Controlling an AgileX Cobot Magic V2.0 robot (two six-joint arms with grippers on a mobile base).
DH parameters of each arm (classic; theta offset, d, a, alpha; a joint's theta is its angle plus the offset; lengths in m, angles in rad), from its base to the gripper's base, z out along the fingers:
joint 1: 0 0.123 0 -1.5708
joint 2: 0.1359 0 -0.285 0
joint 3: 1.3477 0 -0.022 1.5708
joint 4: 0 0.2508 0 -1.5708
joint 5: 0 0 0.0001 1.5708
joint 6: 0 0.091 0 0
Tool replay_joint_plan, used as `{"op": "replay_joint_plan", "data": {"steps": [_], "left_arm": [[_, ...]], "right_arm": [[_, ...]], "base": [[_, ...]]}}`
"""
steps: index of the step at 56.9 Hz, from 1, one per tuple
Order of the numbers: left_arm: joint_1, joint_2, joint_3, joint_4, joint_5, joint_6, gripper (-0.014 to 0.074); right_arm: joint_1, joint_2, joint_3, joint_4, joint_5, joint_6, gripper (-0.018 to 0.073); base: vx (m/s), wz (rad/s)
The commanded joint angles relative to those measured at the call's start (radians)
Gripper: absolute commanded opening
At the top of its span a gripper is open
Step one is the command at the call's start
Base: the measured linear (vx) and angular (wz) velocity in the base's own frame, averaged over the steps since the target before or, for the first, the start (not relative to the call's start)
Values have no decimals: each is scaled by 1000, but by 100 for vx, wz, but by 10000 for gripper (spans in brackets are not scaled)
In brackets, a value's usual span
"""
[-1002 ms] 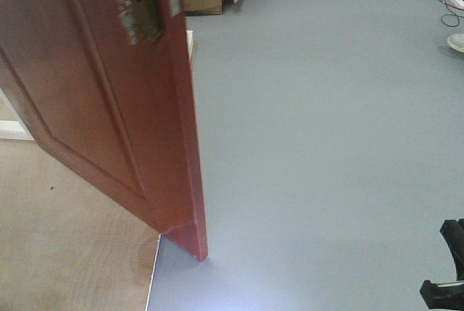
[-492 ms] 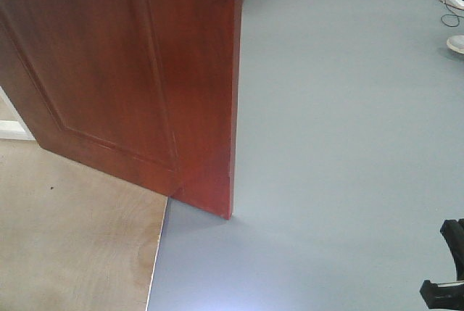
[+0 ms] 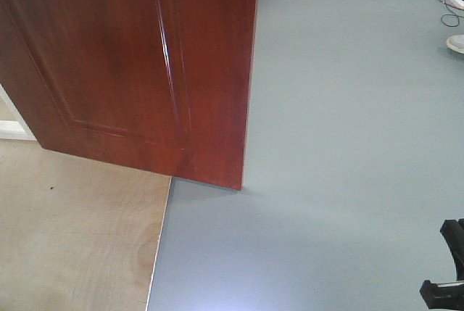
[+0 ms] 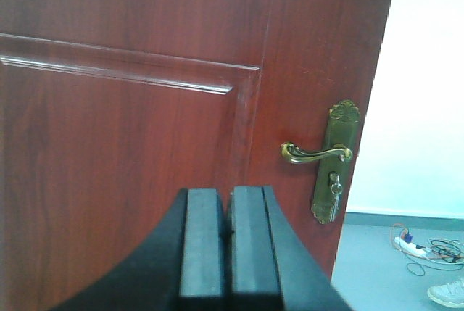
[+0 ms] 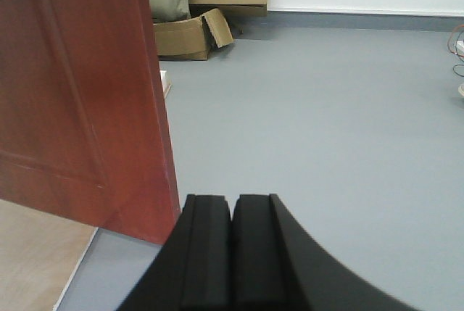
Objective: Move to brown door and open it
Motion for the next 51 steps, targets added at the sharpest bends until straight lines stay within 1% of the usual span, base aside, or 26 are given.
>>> {"op": "replay_joint_plan", "data": {"steps": [1,51], "left_arm": [[-7,-7,-28,-1,-24,0,-6],[-7,-7,-28,-1,-24,0,-6]], "right_arm": [[1,-6,4,-3,-77,-8,0],[1,-6,4,-3,-77,-8,0]], "base": [[0,0],[1,0]]}}
